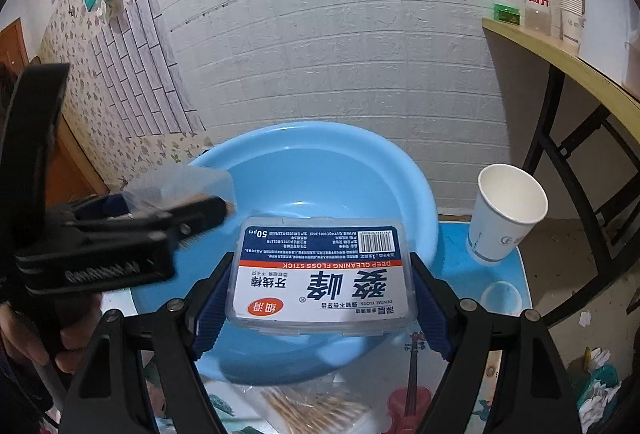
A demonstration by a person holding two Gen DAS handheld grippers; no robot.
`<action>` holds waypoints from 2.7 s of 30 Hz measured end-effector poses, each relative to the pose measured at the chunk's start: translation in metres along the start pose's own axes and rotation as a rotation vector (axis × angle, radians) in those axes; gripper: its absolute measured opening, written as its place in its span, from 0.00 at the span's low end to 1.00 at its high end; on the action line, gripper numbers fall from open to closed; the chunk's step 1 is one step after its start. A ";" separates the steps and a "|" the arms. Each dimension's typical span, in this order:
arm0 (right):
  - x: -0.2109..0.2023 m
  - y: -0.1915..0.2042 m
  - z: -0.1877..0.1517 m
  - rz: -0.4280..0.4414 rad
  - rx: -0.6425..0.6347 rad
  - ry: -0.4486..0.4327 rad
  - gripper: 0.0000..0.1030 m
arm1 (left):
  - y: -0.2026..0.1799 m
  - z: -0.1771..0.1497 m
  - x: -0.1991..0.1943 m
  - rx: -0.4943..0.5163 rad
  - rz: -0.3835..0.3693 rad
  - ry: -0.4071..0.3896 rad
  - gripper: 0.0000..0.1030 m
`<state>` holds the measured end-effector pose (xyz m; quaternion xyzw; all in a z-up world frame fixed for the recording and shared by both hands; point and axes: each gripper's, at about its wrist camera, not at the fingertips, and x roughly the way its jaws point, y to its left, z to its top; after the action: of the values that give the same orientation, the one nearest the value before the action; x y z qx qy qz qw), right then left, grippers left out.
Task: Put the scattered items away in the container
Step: 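Open left gripper over the blue basin while right gripper releases the floss box into it, then withdraw both tools from the basin back over the remaining table items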
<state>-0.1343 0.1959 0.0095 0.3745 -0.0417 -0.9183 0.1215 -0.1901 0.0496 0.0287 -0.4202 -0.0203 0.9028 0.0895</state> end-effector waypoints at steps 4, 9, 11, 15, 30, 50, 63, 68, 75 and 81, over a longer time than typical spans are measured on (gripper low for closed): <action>0.002 0.002 -0.001 -0.004 -0.012 -0.001 0.80 | 0.003 0.001 -0.001 0.000 0.002 0.001 0.90; 0.002 0.006 -0.001 0.002 -0.017 0.000 0.80 | 0.003 0.004 -0.012 0.013 0.026 -0.037 0.98; 0.005 0.008 0.001 0.004 -0.022 0.002 0.80 | 0.002 0.005 -0.018 0.031 0.034 -0.055 0.99; 0.007 0.012 0.001 0.005 -0.027 0.014 0.80 | 0.006 0.002 -0.029 0.038 0.046 -0.080 1.00; 0.025 0.025 0.009 0.014 -0.040 0.044 0.80 | 0.034 -0.012 -0.040 -0.005 0.062 -0.083 1.00; 0.004 0.032 0.005 -0.025 -0.032 0.008 0.99 | 0.053 -0.042 -0.068 -0.080 0.074 -0.079 1.00; -0.060 0.032 -0.028 -0.064 0.014 -0.021 0.99 | 0.048 -0.072 -0.123 -0.073 0.134 -0.114 1.00; -0.082 0.032 -0.047 -0.087 0.031 -0.026 0.99 | 0.048 -0.092 -0.140 -0.068 0.164 -0.128 1.00; -0.108 0.024 -0.078 -0.082 0.062 -0.015 0.99 | 0.061 -0.120 -0.159 -0.080 0.194 -0.140 1.00; -0.112 0.011 -0.094 -0.100 0.091 0.009 0.99 | 0.077 -0.140 -0.163 -0.114 0.210 -0.118 1.00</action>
<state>0.0107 0.2153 0.0195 0.3853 -0.0640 -0.9187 0.0584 0.0079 -0.0606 0.0527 -0.3707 -0.0325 0.9277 -0.0309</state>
